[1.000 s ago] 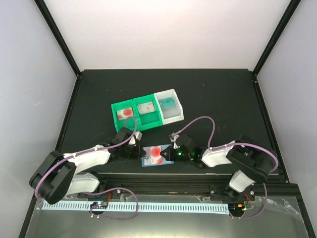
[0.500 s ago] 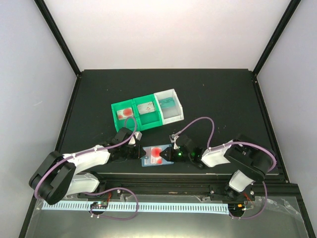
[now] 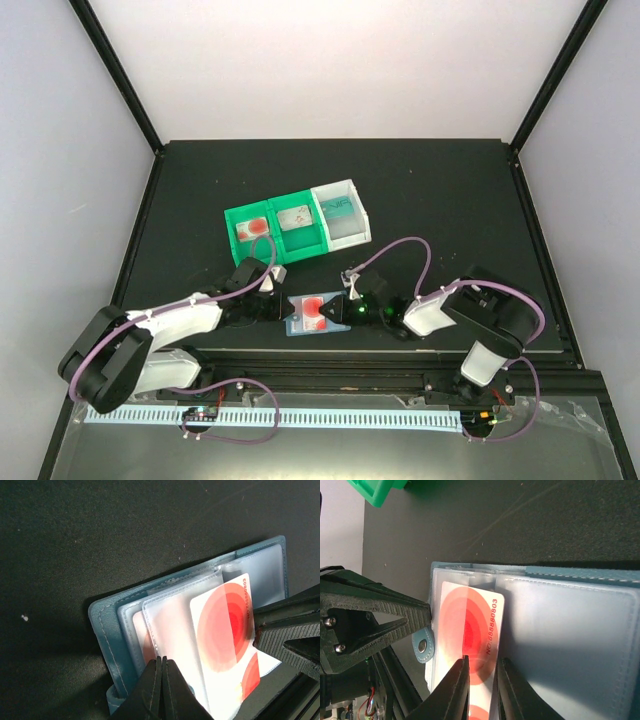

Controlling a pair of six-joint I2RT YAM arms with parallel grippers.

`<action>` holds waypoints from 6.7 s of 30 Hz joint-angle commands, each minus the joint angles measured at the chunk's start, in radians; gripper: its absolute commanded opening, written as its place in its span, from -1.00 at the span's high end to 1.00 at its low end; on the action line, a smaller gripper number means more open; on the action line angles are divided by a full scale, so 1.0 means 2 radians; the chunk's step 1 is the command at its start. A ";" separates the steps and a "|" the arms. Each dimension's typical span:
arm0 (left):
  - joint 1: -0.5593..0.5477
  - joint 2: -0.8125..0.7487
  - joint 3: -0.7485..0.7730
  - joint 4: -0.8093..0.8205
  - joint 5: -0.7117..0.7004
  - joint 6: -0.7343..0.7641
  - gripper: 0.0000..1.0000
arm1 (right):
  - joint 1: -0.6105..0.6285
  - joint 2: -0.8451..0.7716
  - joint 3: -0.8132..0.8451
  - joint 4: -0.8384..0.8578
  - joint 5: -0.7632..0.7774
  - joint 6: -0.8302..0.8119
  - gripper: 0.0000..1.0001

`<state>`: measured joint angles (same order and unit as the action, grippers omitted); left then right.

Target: Take the credit cards out of the card holder

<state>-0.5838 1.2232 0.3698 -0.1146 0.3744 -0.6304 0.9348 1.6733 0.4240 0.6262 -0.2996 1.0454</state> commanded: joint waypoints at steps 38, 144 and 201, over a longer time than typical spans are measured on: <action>-0.027 0.049 0.009 0.039 0.021 -0.008 0.94 | -0.011 0.012 -0.013 0.032 -0.004 0.009 0.69; -0.068 -0.267 0.000 0.050 0.323 -0.023 0.97 | 0.000 -0.428 0.144 -0.503 -0.143 -0.298 -0.20; -0.068 -0.349 -0.059 0.240 0.065 -0.280 0.15 | 0.013 -0.403 -0.042 0.016 0.093 0.115 0.98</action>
<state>-0.7158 0.5232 0.2440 0.2974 0.5266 -1.1664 0.9501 0.8547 0.3210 0.6071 -0.1482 1.2629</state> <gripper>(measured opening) 0.433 0.012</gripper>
